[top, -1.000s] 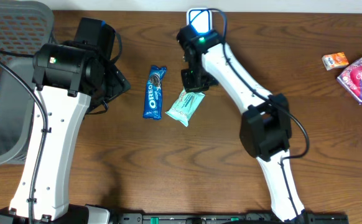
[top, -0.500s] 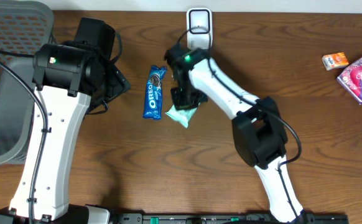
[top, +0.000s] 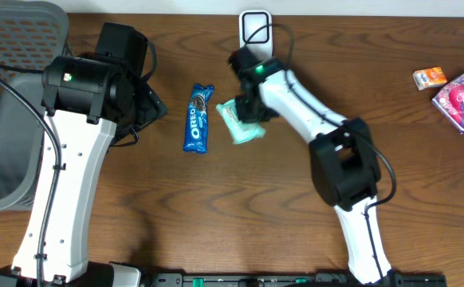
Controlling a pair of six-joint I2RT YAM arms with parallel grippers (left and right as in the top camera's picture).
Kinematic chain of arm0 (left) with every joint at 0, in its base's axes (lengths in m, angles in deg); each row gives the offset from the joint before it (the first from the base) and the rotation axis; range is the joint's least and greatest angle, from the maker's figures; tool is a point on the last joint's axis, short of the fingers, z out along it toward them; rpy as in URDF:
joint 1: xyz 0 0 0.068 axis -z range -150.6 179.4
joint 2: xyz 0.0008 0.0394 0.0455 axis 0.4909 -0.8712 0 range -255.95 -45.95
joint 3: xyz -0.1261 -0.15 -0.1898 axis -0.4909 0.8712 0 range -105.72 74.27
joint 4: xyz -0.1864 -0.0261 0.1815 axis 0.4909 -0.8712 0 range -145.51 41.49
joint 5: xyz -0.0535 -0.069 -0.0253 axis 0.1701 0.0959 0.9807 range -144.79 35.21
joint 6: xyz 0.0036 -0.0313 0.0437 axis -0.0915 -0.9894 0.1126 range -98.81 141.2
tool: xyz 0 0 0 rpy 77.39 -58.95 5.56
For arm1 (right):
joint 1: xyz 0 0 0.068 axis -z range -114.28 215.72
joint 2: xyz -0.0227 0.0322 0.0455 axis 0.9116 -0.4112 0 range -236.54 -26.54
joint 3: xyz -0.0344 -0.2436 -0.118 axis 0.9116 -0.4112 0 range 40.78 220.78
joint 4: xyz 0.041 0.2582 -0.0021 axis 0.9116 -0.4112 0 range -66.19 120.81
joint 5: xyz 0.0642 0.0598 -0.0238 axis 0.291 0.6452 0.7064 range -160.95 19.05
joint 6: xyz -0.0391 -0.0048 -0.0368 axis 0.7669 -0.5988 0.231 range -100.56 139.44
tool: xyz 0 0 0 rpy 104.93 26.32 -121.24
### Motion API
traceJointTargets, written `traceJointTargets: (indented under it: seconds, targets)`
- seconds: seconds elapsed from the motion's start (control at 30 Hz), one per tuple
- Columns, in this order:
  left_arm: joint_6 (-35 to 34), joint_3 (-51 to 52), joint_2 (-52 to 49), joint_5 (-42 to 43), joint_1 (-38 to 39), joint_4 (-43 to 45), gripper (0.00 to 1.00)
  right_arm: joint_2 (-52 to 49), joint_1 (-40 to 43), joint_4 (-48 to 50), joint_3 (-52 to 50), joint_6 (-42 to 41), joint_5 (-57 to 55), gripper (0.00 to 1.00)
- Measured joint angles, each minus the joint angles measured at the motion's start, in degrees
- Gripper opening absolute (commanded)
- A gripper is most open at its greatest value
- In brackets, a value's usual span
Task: Scan the item barcode
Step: 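Lift the green wipes pack toward the scanner with the right gripper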
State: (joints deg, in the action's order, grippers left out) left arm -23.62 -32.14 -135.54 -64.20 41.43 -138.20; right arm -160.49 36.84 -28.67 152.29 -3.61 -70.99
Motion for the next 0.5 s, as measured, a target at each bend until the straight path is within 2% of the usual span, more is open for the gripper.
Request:
traceJointTargets:
  seconds: [0.17,0.43,0.5]
  targets:
    - [0.00,0.00,0.00,0.00,0.02,0.00,0.98,-0.04,3.89,-3.37,5.84,1.18,2.91,0.25]
    - [0.00,0.00,0.00,0.00,0.02,-0.02,0.98,-0.04,3.50,-7.26,9.46,2.08,10.80,0.37]
    - [0.00,0.00,0.00,0.00,0.02,0.00,0.98,-0.04,2.75,-8.76,9.46,2.25,11.47,0.44]
